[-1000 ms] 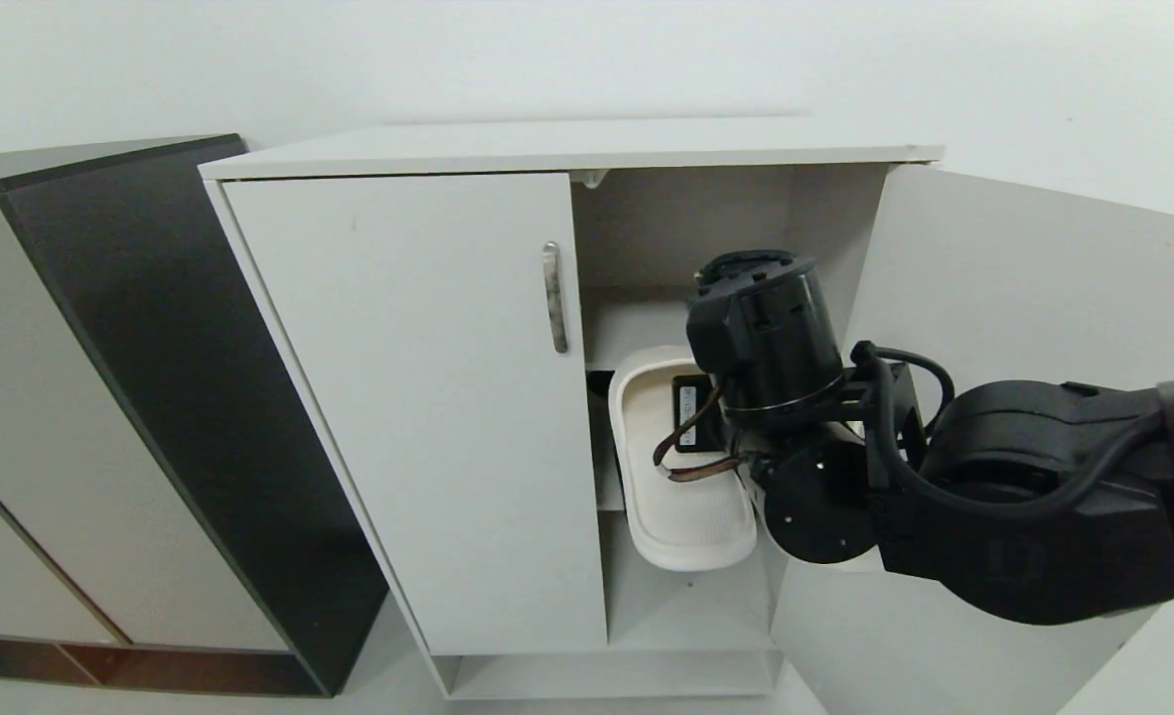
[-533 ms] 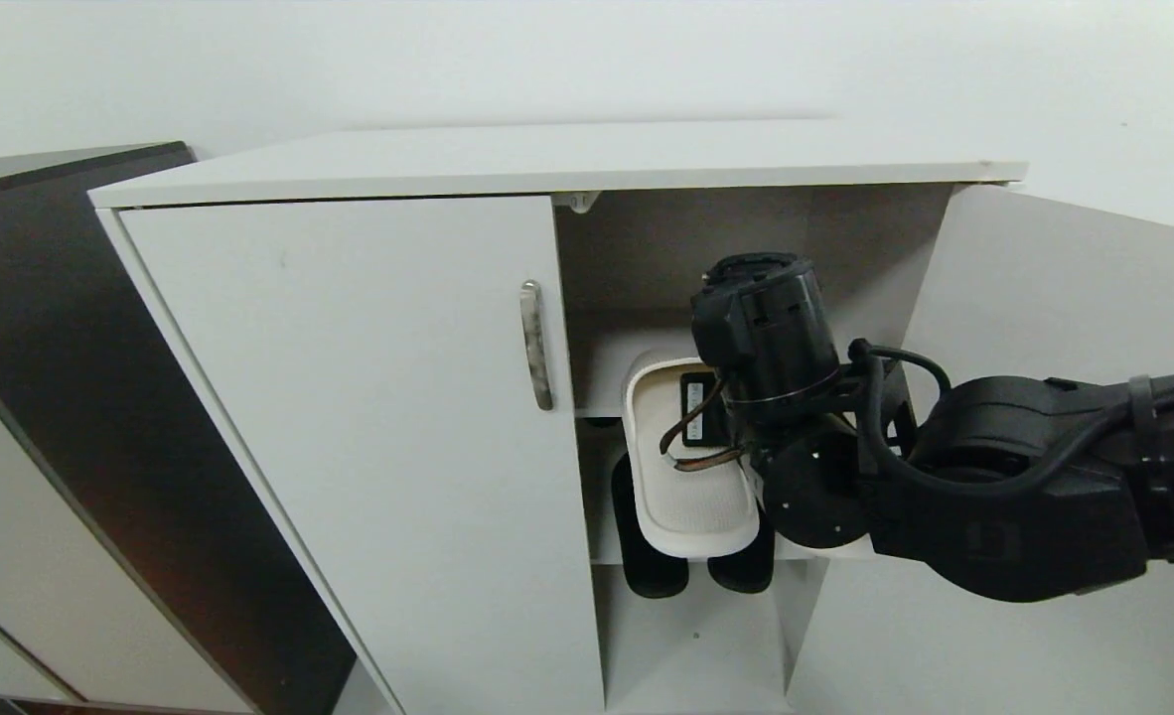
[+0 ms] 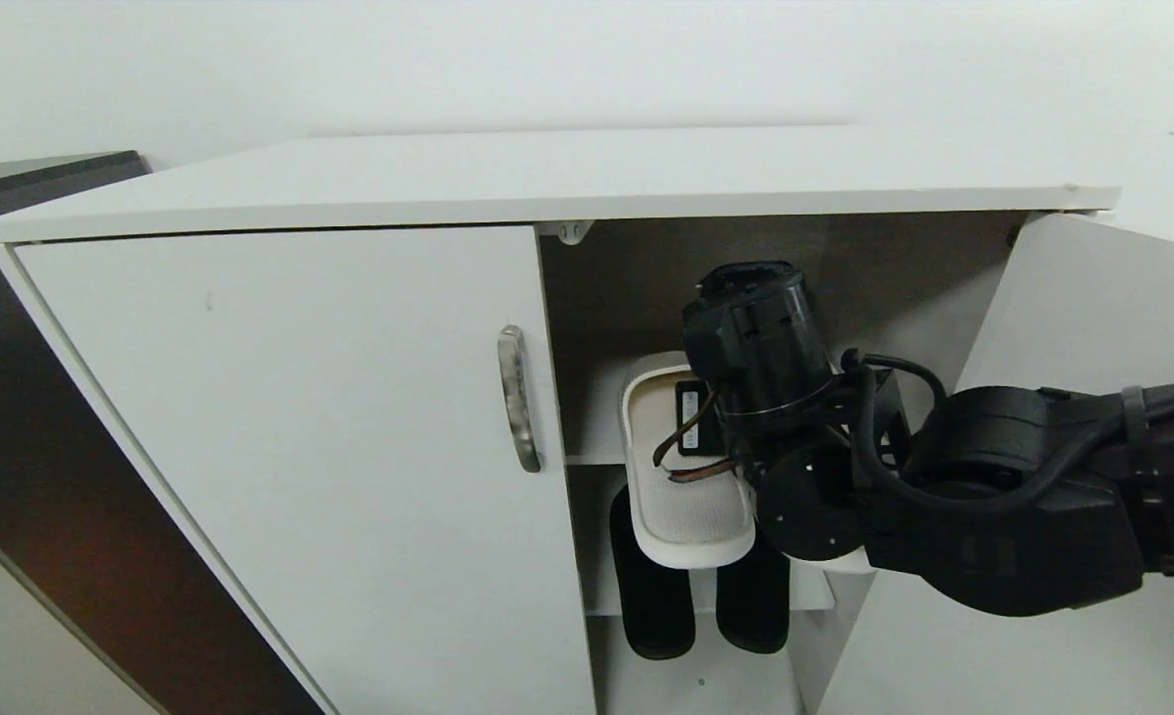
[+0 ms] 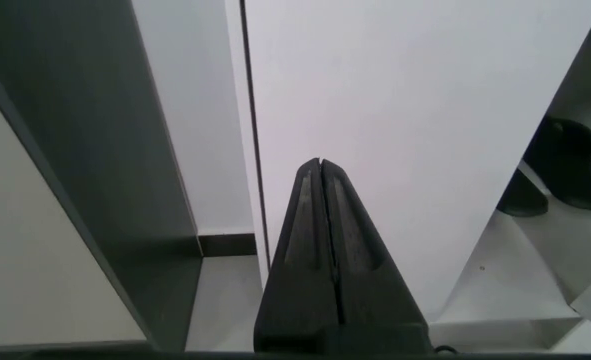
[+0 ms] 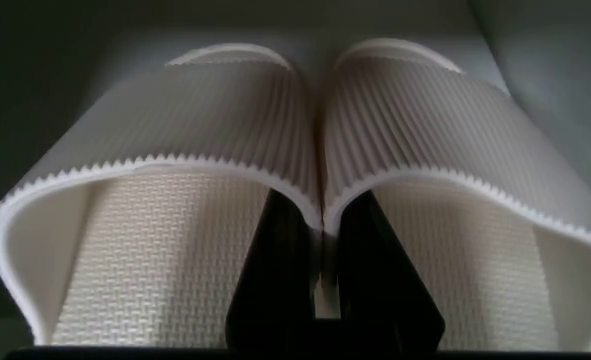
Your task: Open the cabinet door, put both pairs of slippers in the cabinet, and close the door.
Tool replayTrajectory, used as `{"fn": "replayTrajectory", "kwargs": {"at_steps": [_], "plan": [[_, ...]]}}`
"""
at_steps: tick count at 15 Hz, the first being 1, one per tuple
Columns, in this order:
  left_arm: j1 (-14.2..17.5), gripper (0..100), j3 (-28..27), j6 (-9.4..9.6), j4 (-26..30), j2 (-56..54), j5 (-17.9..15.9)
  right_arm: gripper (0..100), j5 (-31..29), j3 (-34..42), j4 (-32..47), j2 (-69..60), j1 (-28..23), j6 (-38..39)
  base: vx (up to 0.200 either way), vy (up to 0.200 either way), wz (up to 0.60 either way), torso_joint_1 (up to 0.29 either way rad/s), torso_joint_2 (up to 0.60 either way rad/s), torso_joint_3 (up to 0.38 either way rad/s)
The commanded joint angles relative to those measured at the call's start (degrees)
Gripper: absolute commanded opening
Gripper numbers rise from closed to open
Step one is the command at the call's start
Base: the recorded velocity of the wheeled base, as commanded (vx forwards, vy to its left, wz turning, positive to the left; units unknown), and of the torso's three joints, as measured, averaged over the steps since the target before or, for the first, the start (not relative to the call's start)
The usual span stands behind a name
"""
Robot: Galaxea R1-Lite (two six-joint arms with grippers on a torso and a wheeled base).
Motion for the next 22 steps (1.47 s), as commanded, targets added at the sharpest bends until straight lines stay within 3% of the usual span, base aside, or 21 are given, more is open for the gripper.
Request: {"fn": "replayTrajectory", "kwargs": {"at_steps": [1, 12, 22], "plan": [[0.0, 0, 0.0, -0.02, 0.0, 0.0, 0.0, 0, 0.1, -1.0, -0.1, 1.4, -0.8, 0.0, 0.000, 0.000, 0.00, 0.000, 0.00, 0.000], [0.0, 0, 0.0, -0.11, 0.0, 0.0, 0.0, 0, 2.8, -17.8, 0.7, 12.5, -7.8, -3.4, 0.000, 0.000, 0.00, 0.000, 0.00, 0.000], [0.0, 0, 0.0, -0.11, 0.0, 0.0, 0.1, 0, 2.9, -19.8, 0.9, 14.8, -8.3, -4.4, 0.000, 0.000, 0.00, 0.000, 0.00, 0.000]]}}
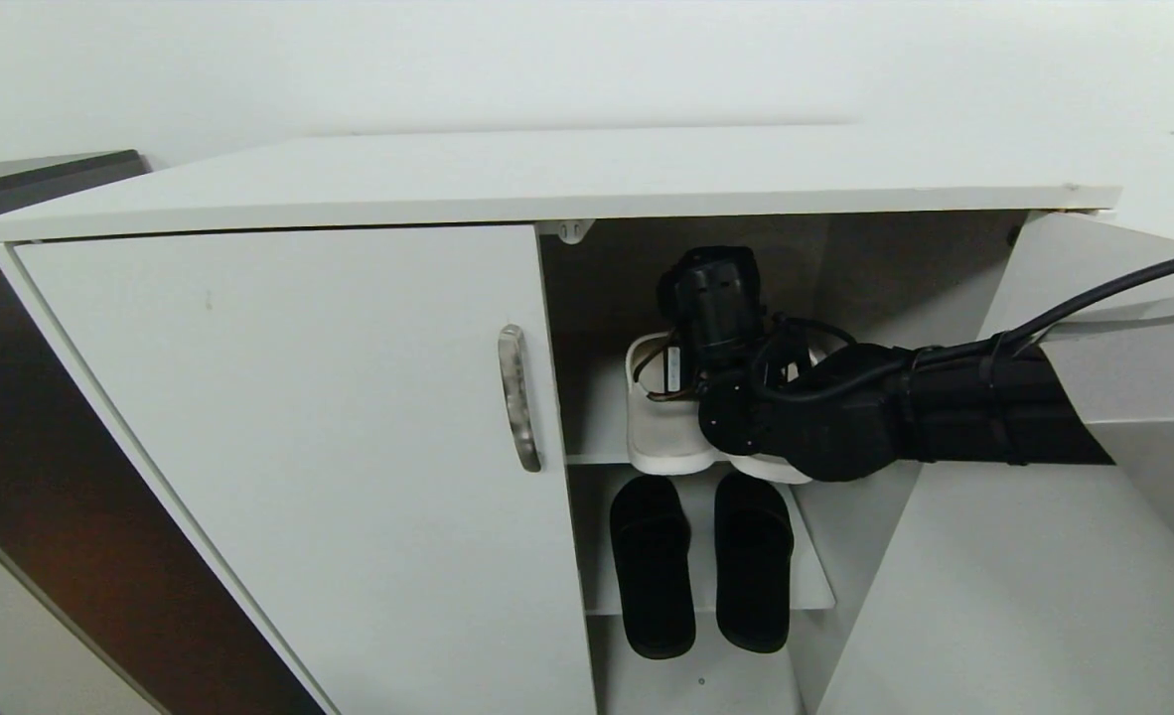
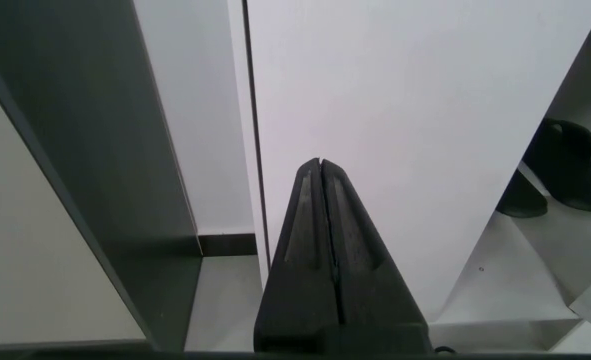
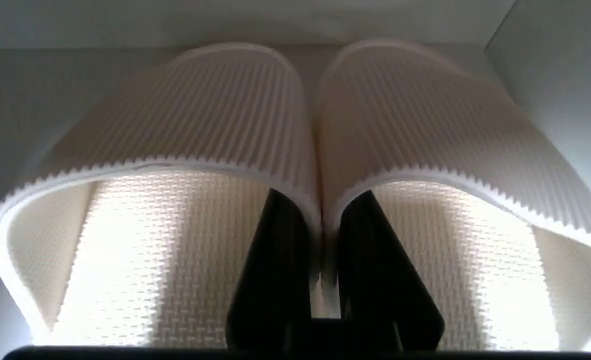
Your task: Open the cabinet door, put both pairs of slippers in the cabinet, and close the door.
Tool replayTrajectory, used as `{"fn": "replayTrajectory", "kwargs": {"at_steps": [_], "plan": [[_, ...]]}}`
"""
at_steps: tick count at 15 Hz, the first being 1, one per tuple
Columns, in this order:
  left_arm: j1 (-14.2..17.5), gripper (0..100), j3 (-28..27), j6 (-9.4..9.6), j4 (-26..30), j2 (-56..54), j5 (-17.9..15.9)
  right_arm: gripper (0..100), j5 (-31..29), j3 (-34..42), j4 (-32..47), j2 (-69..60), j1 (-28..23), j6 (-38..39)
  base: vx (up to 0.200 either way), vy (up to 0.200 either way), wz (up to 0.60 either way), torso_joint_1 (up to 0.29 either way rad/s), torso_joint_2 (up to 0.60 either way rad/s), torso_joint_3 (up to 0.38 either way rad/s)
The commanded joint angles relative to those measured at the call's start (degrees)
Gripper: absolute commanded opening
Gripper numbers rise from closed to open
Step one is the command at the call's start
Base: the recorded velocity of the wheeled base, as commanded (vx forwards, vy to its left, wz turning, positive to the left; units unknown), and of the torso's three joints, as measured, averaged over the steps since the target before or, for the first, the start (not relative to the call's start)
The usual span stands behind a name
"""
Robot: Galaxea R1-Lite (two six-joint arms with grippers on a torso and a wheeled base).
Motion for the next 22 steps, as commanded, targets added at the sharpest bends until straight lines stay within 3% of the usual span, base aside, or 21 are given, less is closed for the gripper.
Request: {"fn": "replayTrajectory", "kwargs": {"at_steps": [1, 2, 3, 9, 16, 17, 22], "plan": [[0.0, 0, 0.0, 0.00, 0.0, 0.0, 0.0, 0, 0.0, -0.1, -0.1, 0.3, 0.1, 0.0, 0.000, 0.000, 0.00, 0.000, 0.00, 0.000], [0.0, 0, 0.0, 0.00, 0.0, 0.0, 0.0, 0, 0.0, 0.0, -0.1, 0.4, 0.1, 0.0, 0.000, 0.000, 0.00, 0.000, 0.00, 0.000], [0.0, 0, 0.0, 0.00, 0.0, 0.0, 0.0, 100, 0.0, -0.1, -0.1, 0.4, 0.1, 0.0, 0.000, 0.000, 0.00, 0.000, 0.00, 0.000], [0.0, 0, 0.0, 0.00, 0.0, 0.0, 0.0, 100, -0.4, 4.4, -0.2, -3.7, 1.7, 0.1, 0.000, 0.000, 0.00, 0.000, 0.00, 0.000], [0.0, 0, 0.0, 0.00, 0.0, 0.0, 0.0, 100, -0.8, 24.0, -4.9, -18.8, 9.5, 0.6, 0.000, 0.000, 0.00, 0.000, 0.00, 0.000], [0.0, 0, 0.0, 0.00, 0.0, 0.0, 0.0, 0, -0.7, 28.5, -7.3, -21.1, 11.0, 0.4, 0.000, 0.000, 0.00, 0.000, 0.00, 0.000], [0.0, 0, 0.0, 0.00, 0.0, 0.0, 0.0, 0, -0.7, 37.7, -10.8, -25.0, 14.7, 0.3, 0.000, 0.000, 0.00, 0.000, 0.00, 0.000]]}}
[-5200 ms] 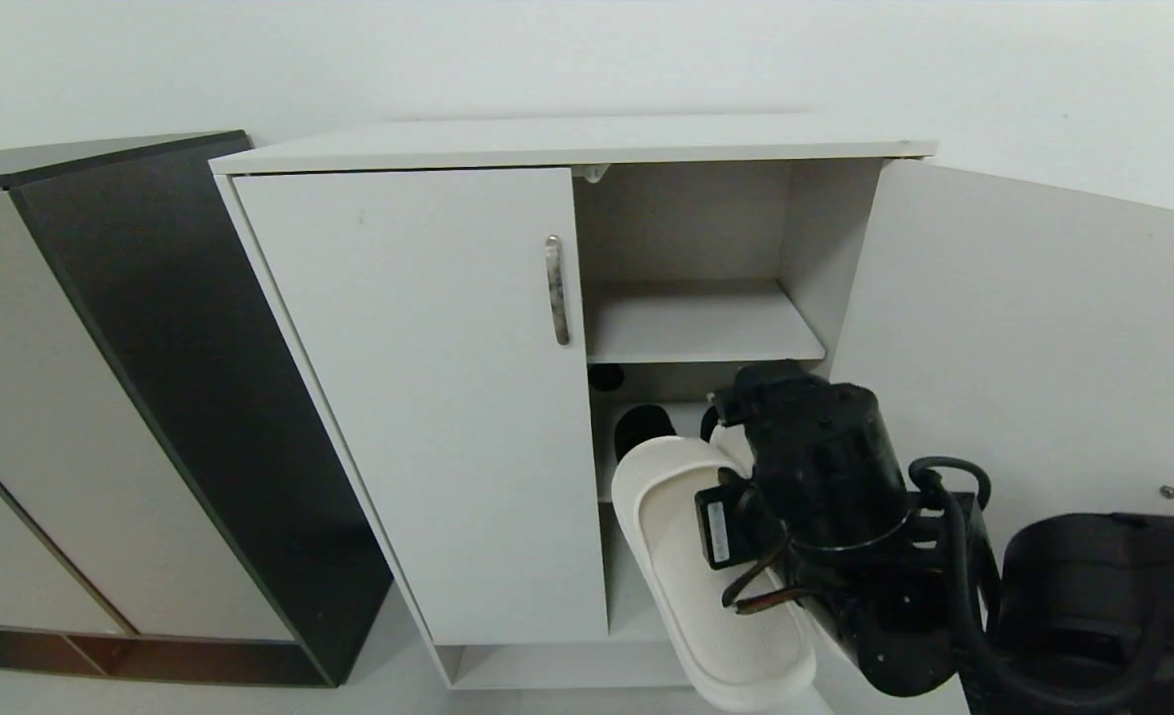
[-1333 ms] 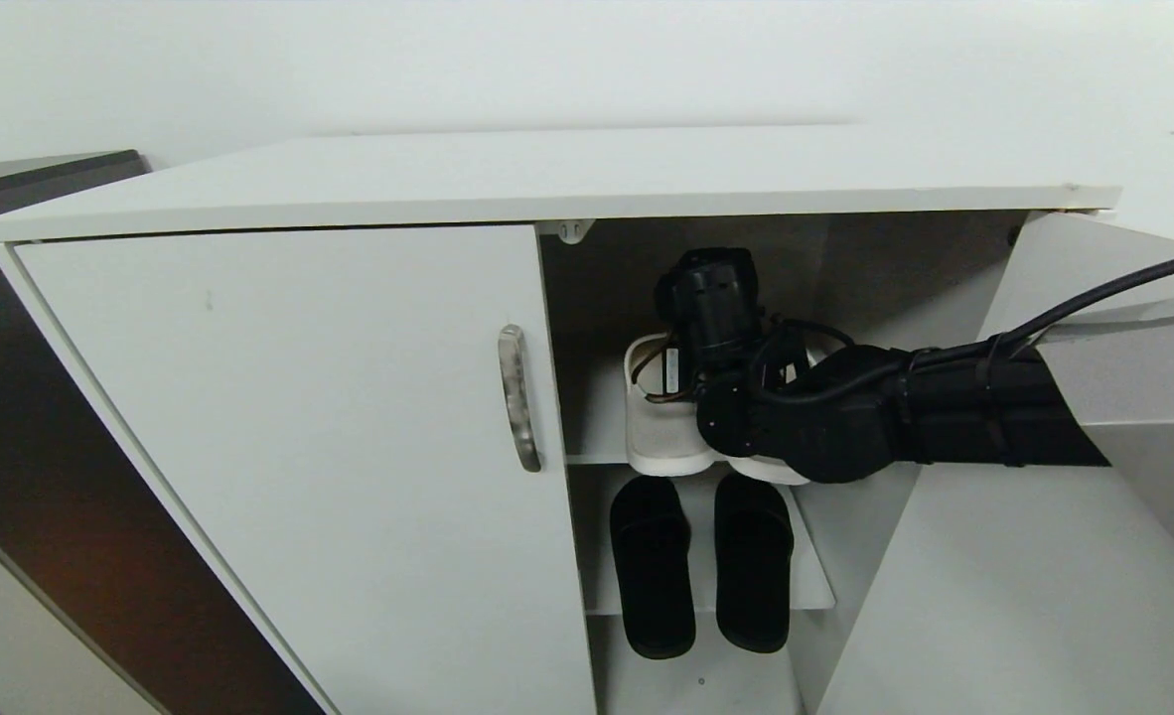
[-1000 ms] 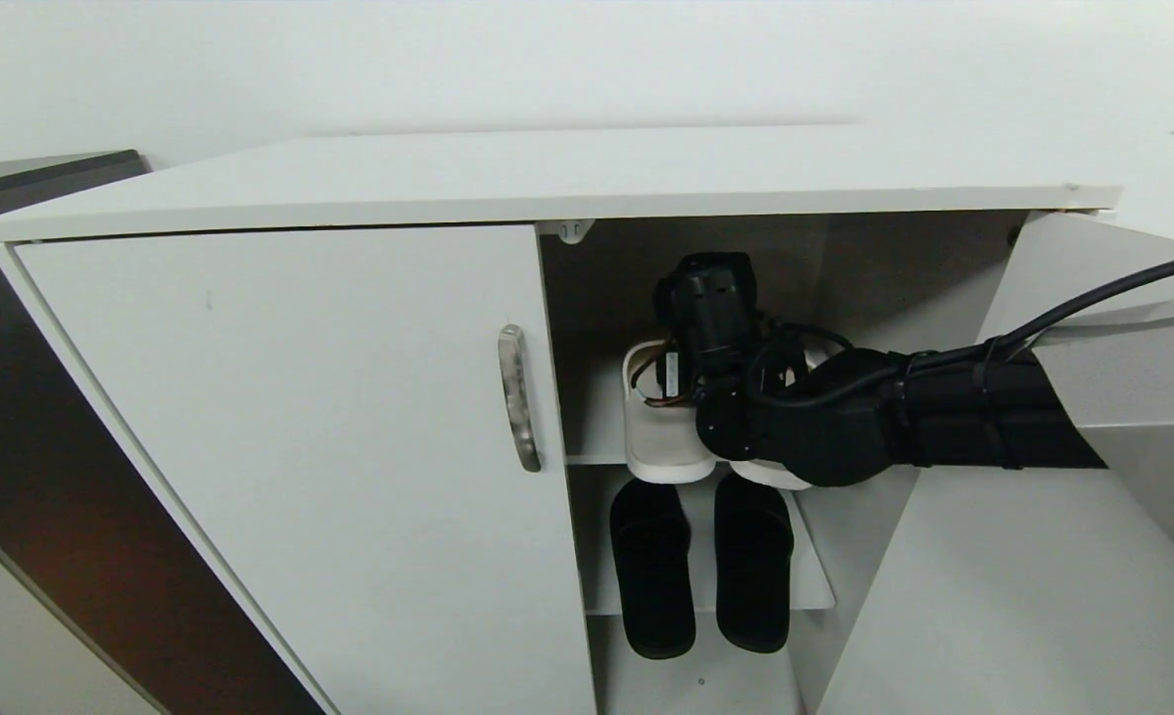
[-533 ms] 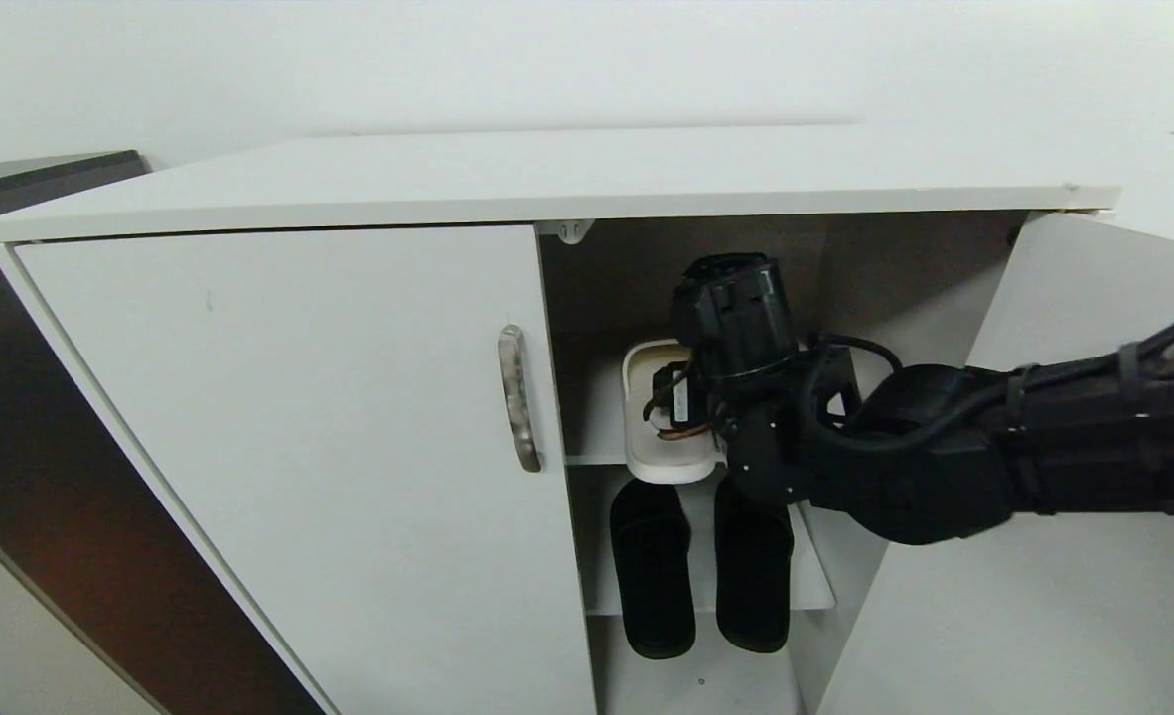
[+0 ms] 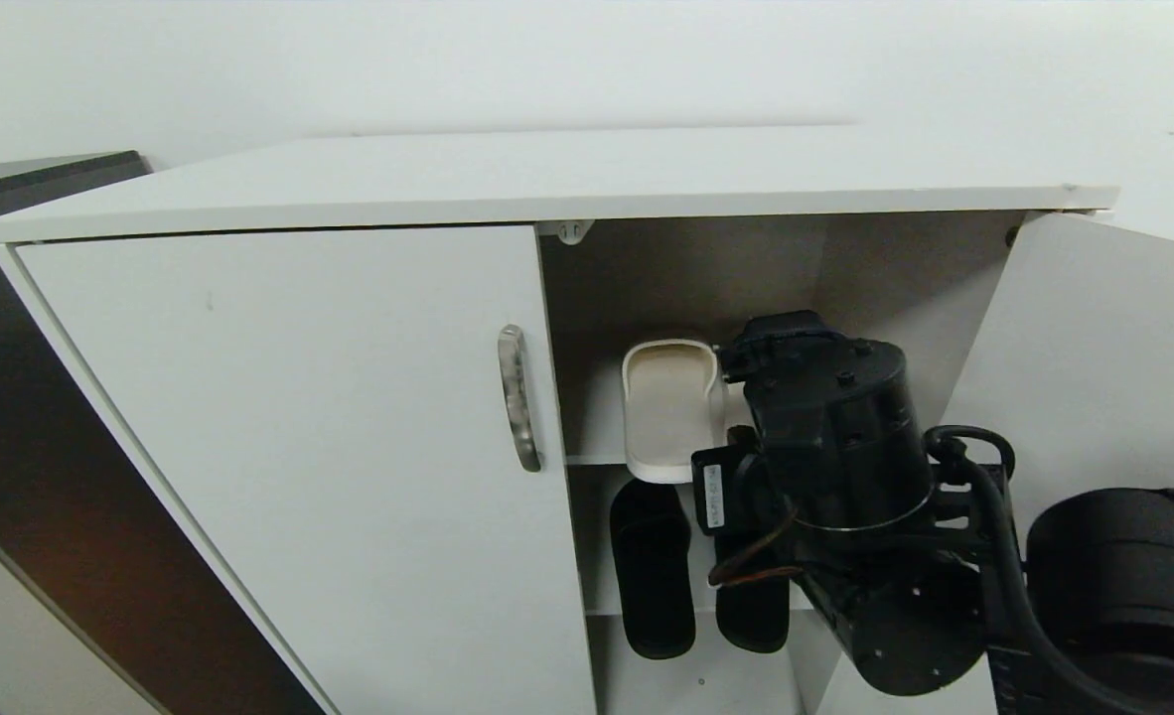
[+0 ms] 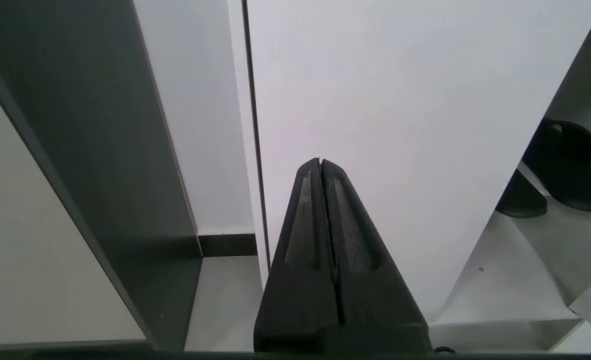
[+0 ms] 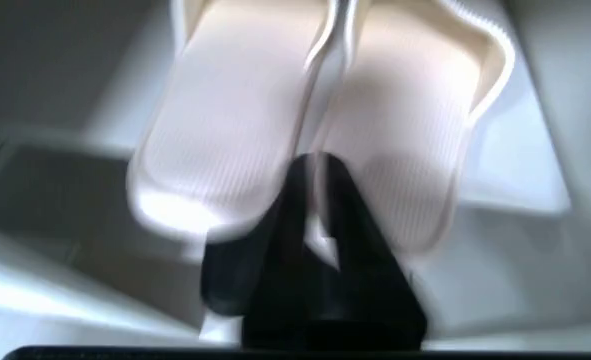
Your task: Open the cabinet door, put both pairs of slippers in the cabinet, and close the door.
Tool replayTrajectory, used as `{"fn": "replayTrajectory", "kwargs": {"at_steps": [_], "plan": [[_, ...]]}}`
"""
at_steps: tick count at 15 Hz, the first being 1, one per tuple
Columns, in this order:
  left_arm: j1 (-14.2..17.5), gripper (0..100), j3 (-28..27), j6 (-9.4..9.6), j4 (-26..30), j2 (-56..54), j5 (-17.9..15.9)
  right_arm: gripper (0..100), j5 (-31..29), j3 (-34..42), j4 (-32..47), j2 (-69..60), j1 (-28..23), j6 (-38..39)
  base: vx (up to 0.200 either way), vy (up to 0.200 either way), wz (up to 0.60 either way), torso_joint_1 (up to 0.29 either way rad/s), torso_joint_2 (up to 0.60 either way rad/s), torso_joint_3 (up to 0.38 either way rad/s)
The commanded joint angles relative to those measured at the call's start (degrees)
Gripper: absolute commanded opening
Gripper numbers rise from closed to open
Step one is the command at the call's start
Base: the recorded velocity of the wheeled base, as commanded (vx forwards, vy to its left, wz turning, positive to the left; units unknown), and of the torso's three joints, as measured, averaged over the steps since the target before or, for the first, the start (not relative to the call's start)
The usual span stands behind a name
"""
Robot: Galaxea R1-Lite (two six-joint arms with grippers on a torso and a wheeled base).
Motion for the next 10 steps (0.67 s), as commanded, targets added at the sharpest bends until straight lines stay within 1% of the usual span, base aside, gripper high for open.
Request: {"fn": "replayTrajectory", "kwargs": {"at_steps": [1, 8, 10], "plan": [[0.0, 0, 0.0, -0.02, 0.0, 0.0, 0.0, 0, 0.0, 1.4, -0.1, -2.0, 0.8, -0.1, 0.000, 0.000, 0.00, 0.000, 0.00, 0.000], [0.0, 0, 0.0, 0.06, 0.0, 0.0, 0.0, 0, -0.1, 2.2, -0.1, -1.7, 2.1, -0.1, 0.000, 0.000, 0.00, 0.000, 0.00, 0.000], [0.0, 0, 0.0, -0.02, 0.0, 0.0, 0.0, 0, -0.1, 2.2, -0.1, -1.6, 2.5, -0.1, -0.200, 0.000, 0.00, 0.000, 0.00, 0.002]]}}
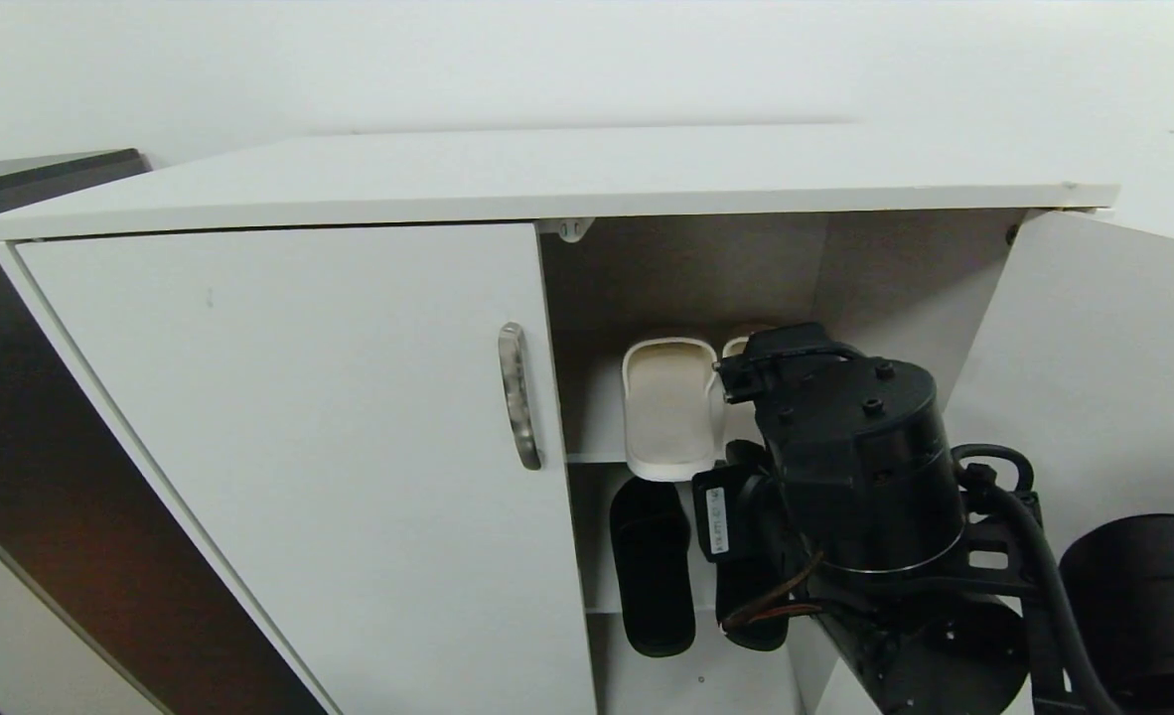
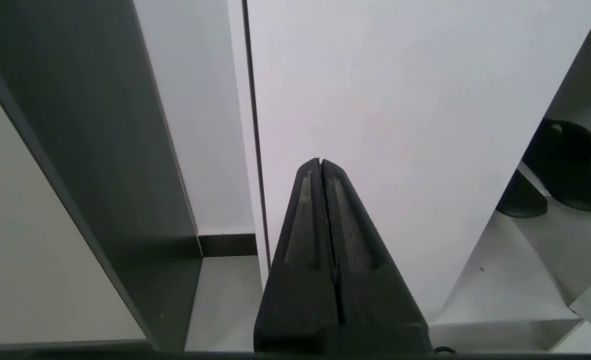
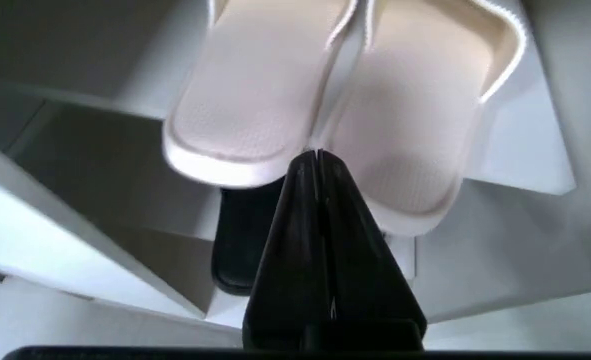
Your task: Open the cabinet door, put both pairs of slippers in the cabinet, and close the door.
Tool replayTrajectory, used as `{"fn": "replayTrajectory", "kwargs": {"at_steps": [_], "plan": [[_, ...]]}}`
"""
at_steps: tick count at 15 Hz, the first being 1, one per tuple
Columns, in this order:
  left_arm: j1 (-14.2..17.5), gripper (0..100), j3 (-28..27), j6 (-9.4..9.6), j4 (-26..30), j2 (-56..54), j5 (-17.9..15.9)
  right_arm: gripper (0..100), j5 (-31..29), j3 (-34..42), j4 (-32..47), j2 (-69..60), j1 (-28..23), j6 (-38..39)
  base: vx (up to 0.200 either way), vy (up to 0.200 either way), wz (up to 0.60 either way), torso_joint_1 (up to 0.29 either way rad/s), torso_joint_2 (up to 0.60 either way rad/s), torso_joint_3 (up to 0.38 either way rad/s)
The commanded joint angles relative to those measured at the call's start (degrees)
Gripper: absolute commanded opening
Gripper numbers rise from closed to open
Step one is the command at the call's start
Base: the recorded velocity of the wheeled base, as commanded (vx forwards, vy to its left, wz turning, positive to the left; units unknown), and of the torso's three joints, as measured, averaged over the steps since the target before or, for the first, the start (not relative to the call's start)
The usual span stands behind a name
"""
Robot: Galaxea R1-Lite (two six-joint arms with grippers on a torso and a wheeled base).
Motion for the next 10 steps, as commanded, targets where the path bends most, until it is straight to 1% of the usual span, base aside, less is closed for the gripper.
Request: {"fn": "replayTrajectory", "kwargs": {"at_steps": [1, 10], "plan": [[0.0, 0, 0.0, 0.00, 0.0, 0.0, 0.1, 0, 0.0, 0.1, 0.0, 0.2, 0.2, 0.0, -0.200, 0.000, 0.00, 0.002, 0.00, 0.002], [0.0, 0, 0.0, 0.00, 0.0, 0.0, 0.0, 0, 0.0, 1.3, -0.1, 0.1, 0.2, 0.1, -0.200, 0.000, 0.00, 0.000, 0.00, 0.002]]}}
